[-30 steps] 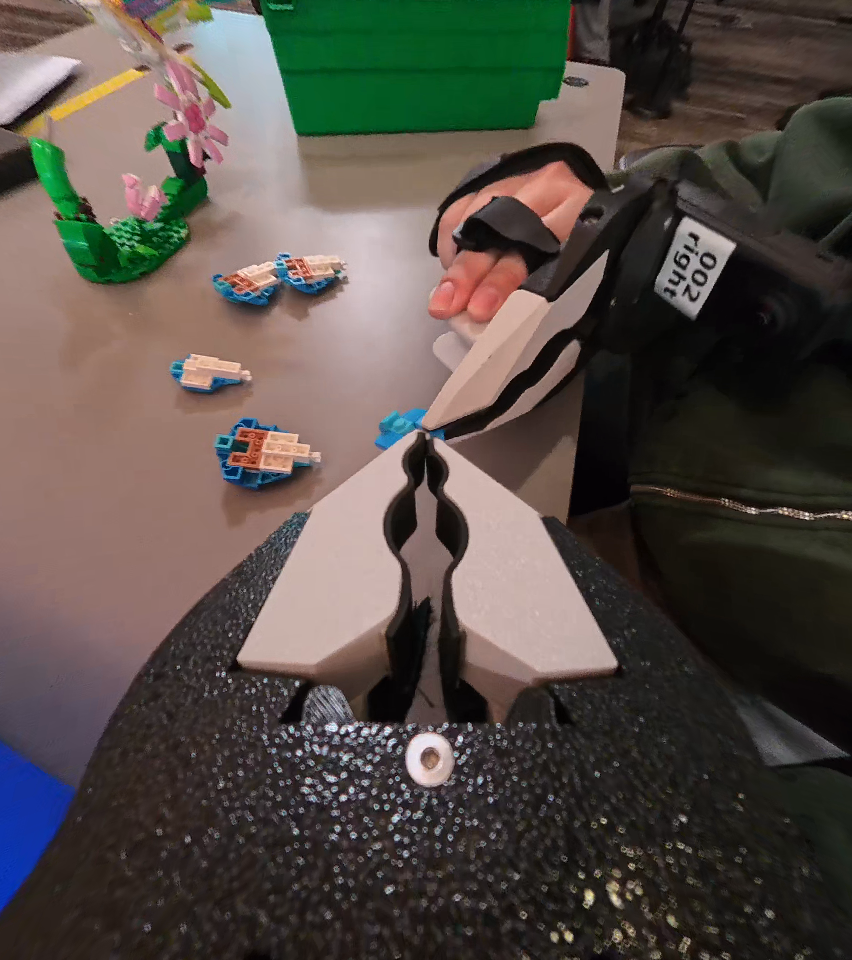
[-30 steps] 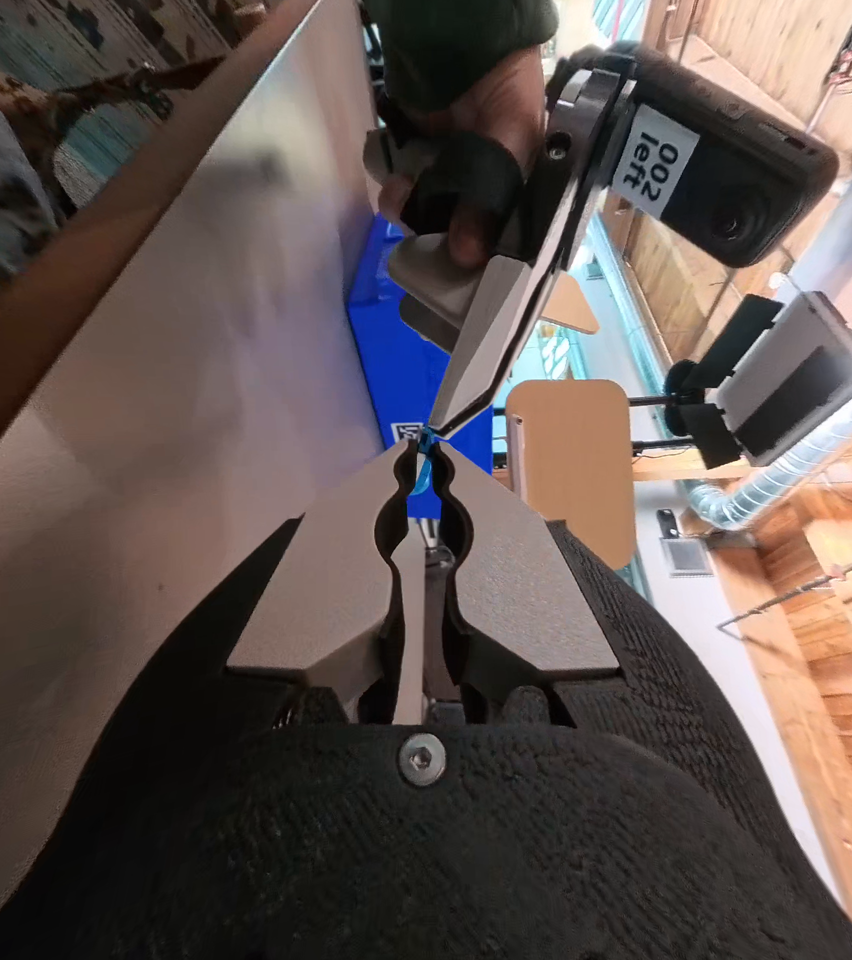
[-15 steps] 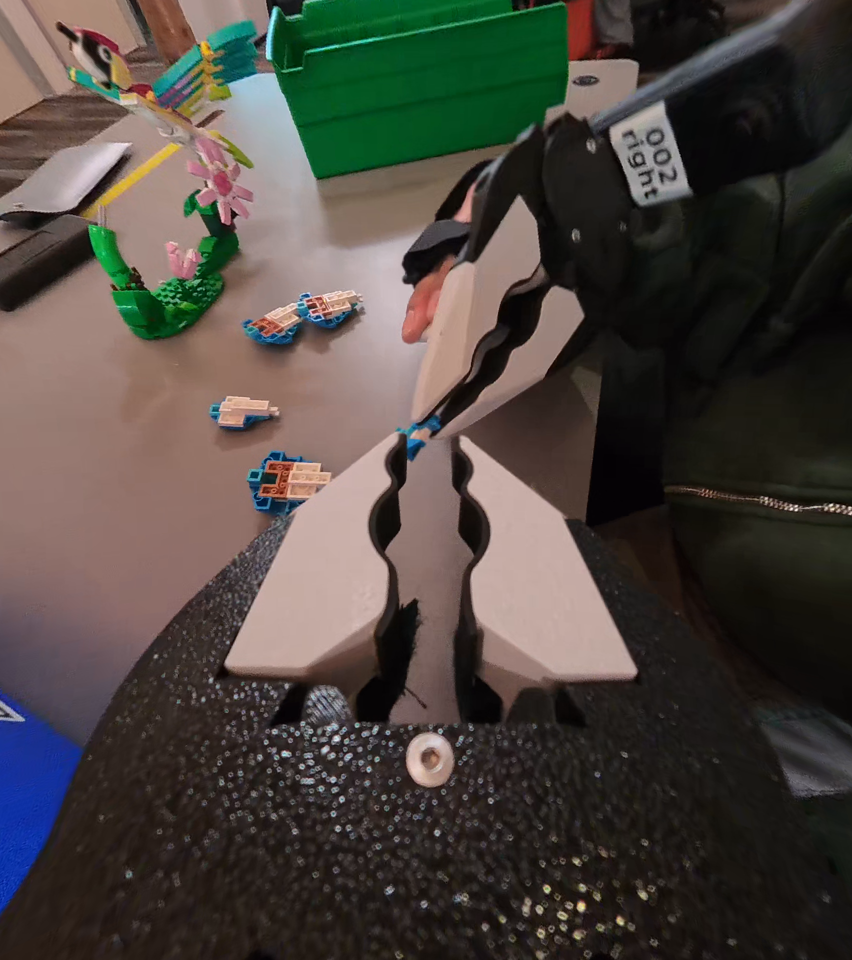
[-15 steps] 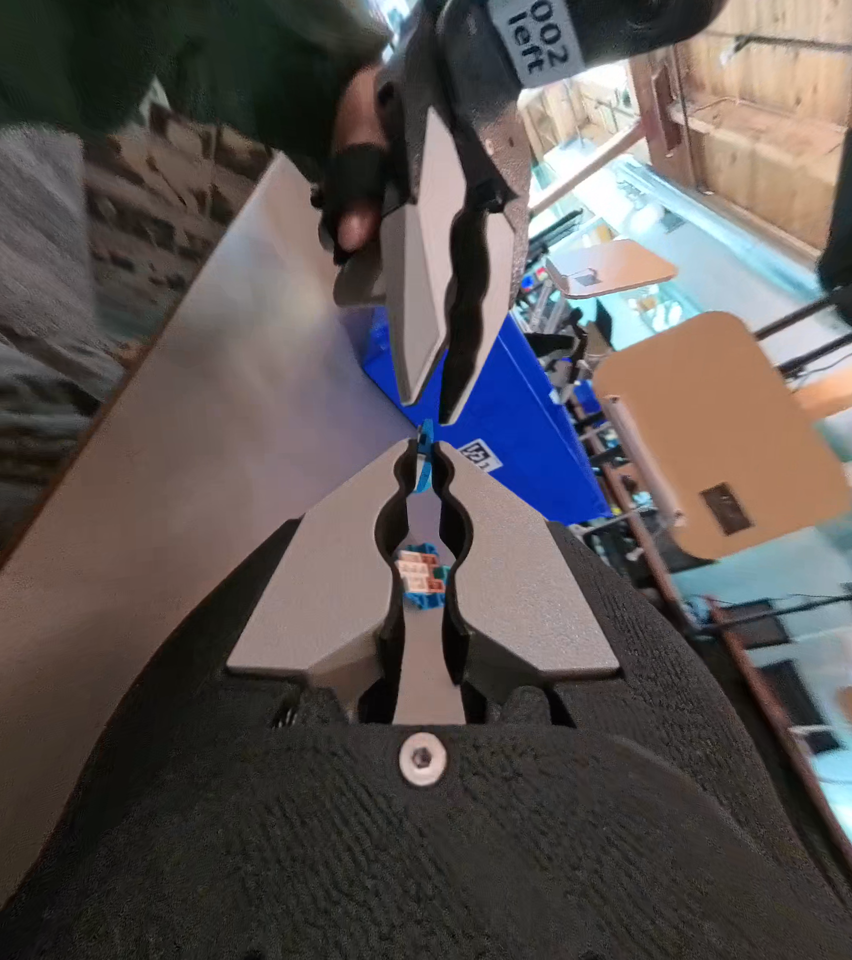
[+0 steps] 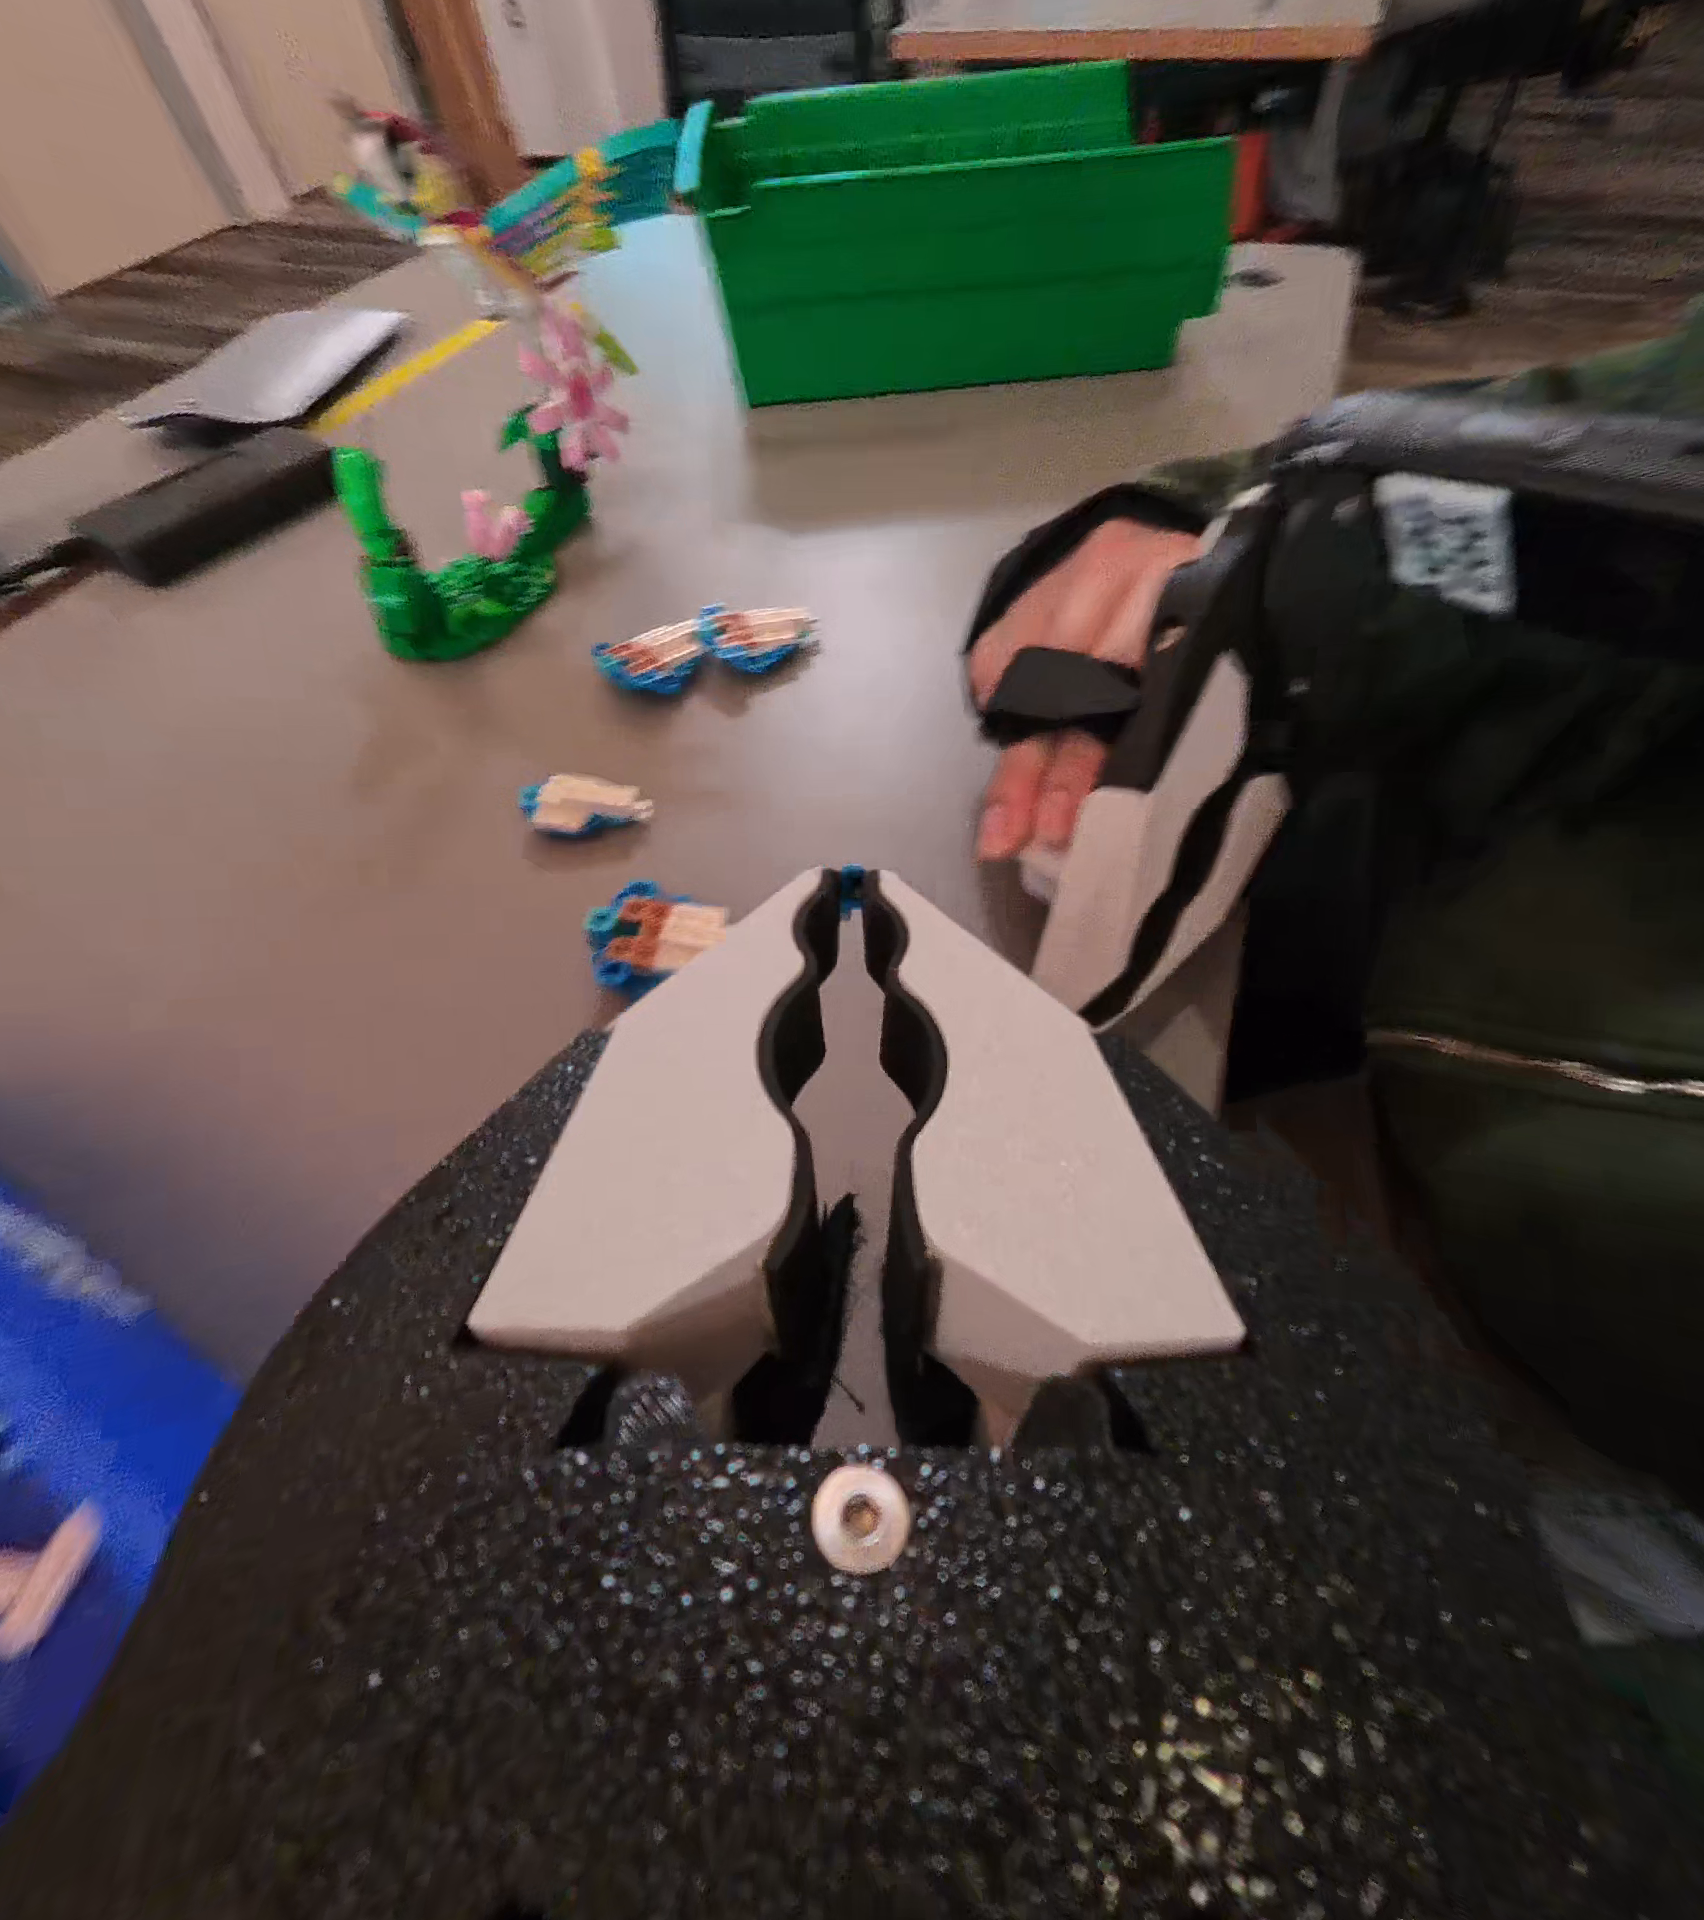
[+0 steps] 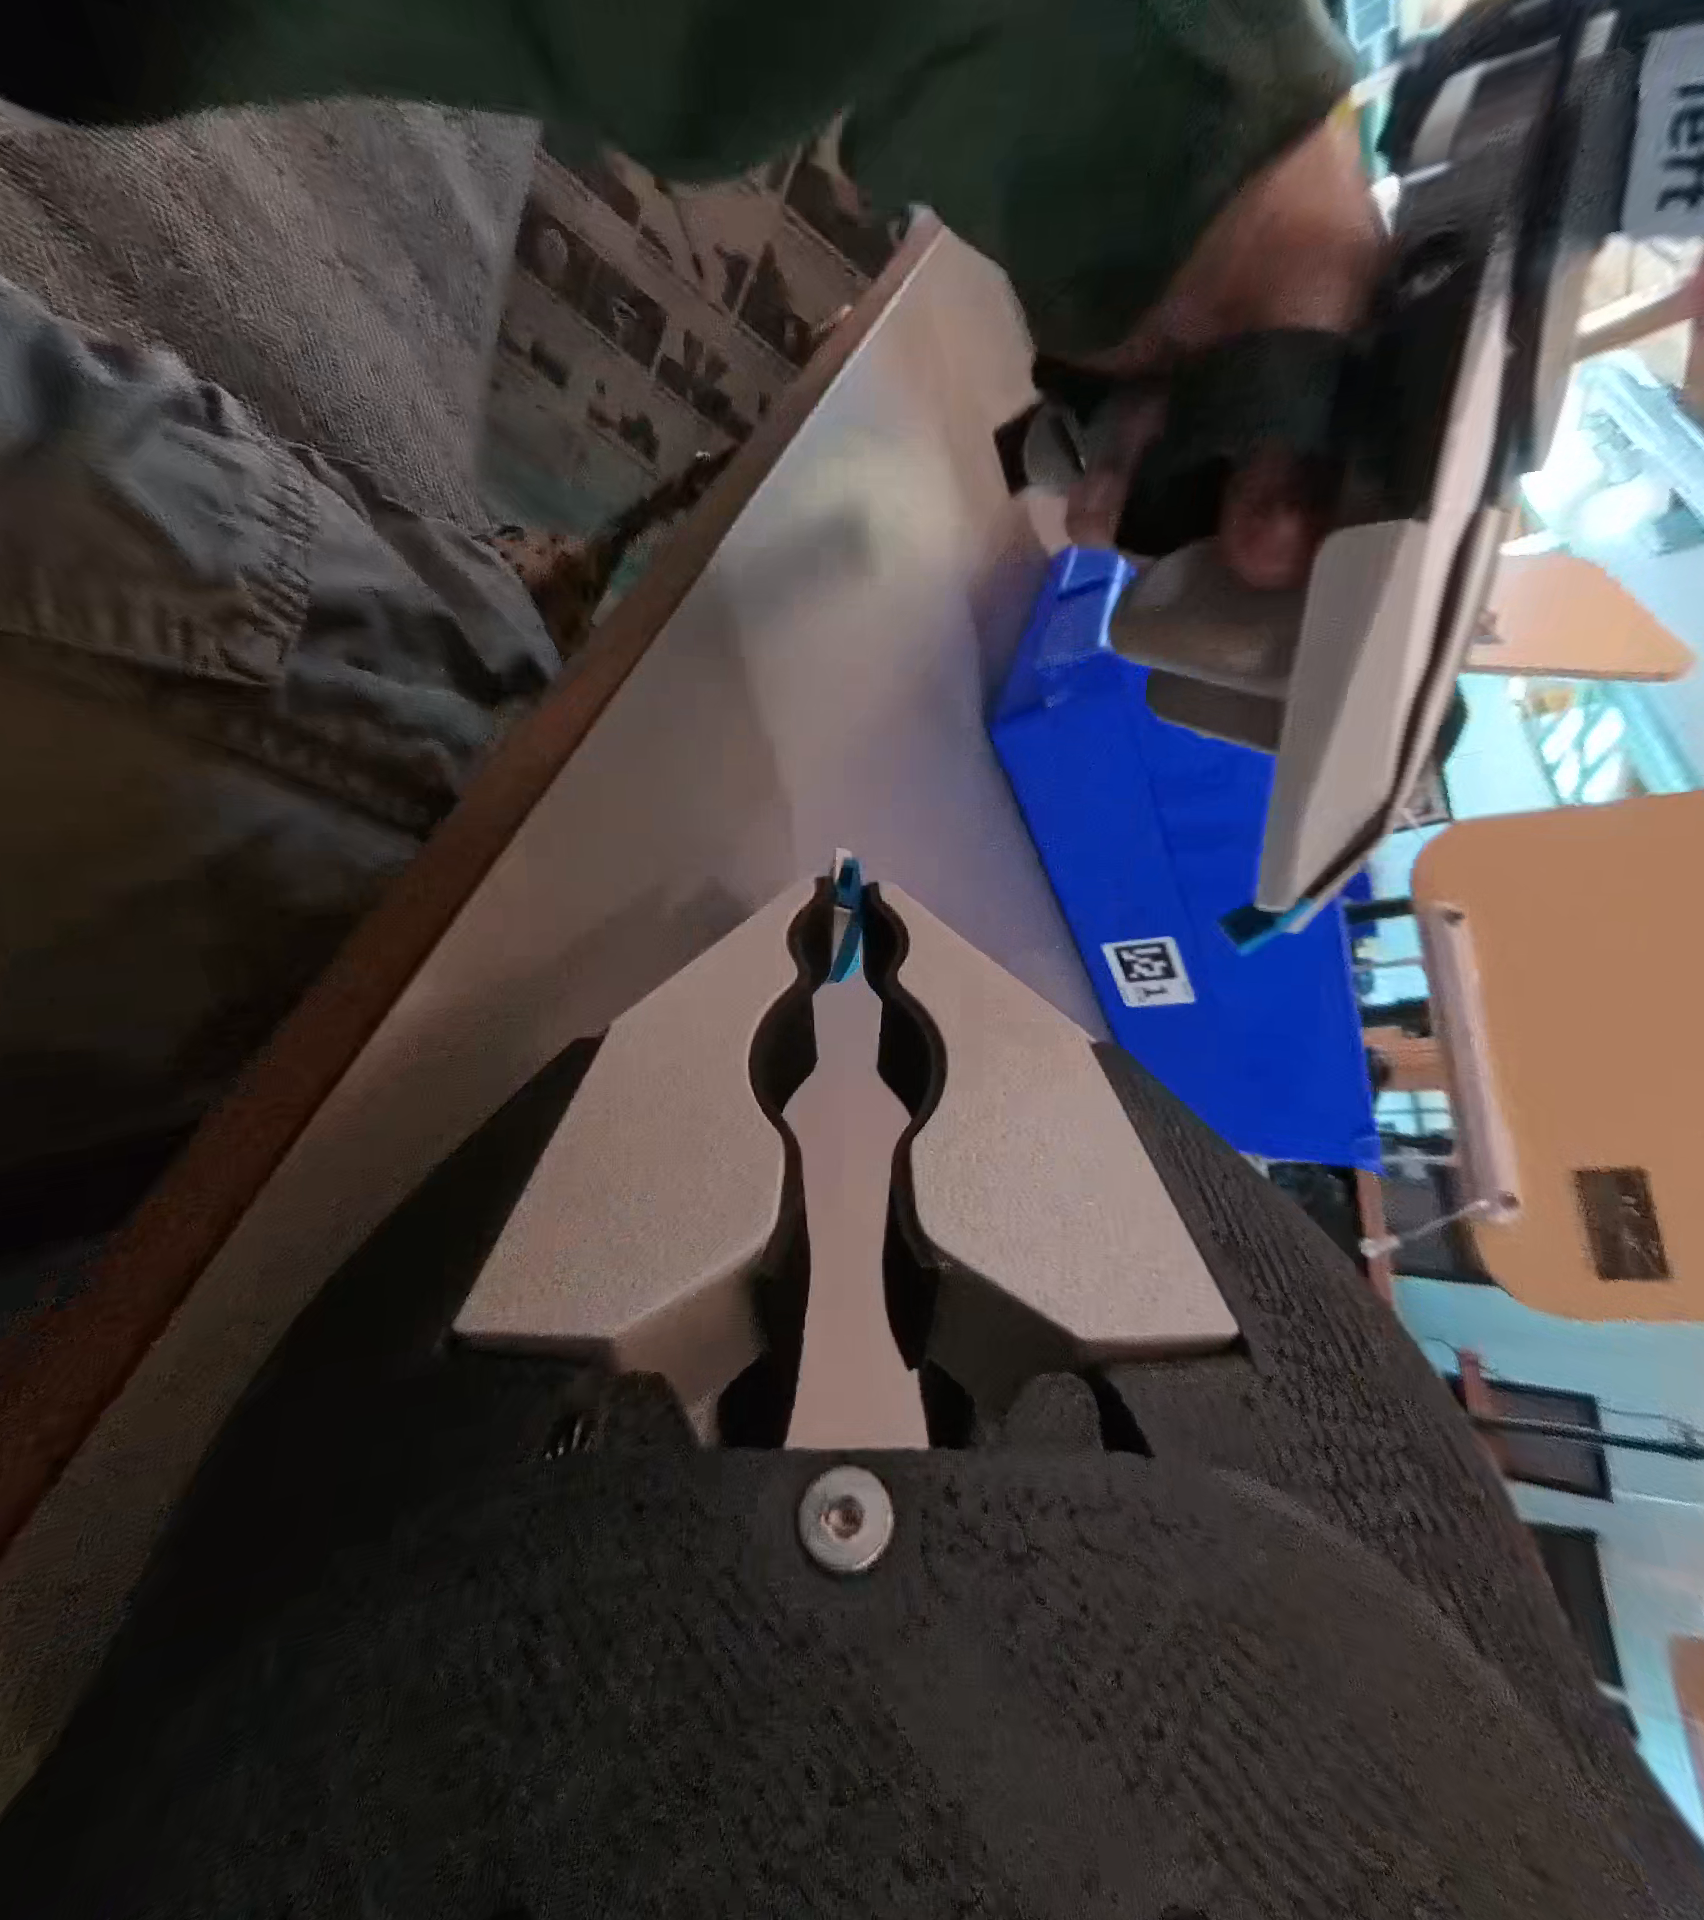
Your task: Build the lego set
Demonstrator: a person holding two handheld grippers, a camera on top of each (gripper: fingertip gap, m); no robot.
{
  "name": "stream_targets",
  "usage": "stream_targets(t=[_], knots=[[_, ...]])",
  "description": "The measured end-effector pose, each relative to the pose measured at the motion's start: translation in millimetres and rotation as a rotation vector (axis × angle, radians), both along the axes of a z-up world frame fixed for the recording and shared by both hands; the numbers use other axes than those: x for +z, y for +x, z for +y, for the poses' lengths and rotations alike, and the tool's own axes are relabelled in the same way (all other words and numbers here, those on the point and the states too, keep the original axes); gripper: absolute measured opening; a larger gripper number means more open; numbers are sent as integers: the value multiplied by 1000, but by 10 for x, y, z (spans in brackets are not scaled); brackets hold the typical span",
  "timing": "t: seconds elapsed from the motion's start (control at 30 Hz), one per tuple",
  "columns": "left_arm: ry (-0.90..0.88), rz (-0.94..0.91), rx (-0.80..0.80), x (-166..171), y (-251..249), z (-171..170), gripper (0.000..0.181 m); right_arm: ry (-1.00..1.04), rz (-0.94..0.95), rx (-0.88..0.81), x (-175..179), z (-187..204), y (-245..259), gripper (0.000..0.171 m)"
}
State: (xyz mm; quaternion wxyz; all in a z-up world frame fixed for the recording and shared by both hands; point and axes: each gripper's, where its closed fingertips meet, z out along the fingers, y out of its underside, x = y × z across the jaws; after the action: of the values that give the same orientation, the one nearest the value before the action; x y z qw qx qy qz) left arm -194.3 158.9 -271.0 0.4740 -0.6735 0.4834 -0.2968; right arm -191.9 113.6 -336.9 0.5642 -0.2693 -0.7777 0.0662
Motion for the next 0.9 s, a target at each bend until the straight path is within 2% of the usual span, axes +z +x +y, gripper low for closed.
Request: stream_targets(t=[0.03, 0.13, 0.23, 0.33, 0.43, 0.47, 0.57, 0.6, 0.8, 0.9], knots=[[32, 20, 85, 9, -107, 114, 0, 8, 34, -19, 63, 47, 3, 2], [251, 42, 521, 279, -656, 618, 0, 58, 155, -82, 285, 182, 43, 2], [387, 41, 883, 526, -1183, 798, 1, 119, 206, -130, 381, 263, 52, 2], [422, 47, 983, 603, -1359, 792, 0, 100, 233, -161, 421, 327, 61, 2], [341, 28, 1054, 525, -1480, 827, 1, 75, 257, -189, 456, 380, 76, 3], [296, 43, 1077, 438, -1526, 854, 7, 74, 264, -199, 470, 399, 81, 3], [139, 82, 1096, 159, -1570, 924, 83, 87, 285, -221, 512, 436, 96, 3], [113, 74, 1086, 122, -1546, 933, 96, 97, 290, -229, 523, 452, 103, 3], [231, 49, 1044, 340, -1388, 918, 101, 173, 356, -262, 655, 505, 156, 3], [351, 20, 914, 547, -1111, 848, 94, 211, 395, -281, 741, 523, 193, 2]])
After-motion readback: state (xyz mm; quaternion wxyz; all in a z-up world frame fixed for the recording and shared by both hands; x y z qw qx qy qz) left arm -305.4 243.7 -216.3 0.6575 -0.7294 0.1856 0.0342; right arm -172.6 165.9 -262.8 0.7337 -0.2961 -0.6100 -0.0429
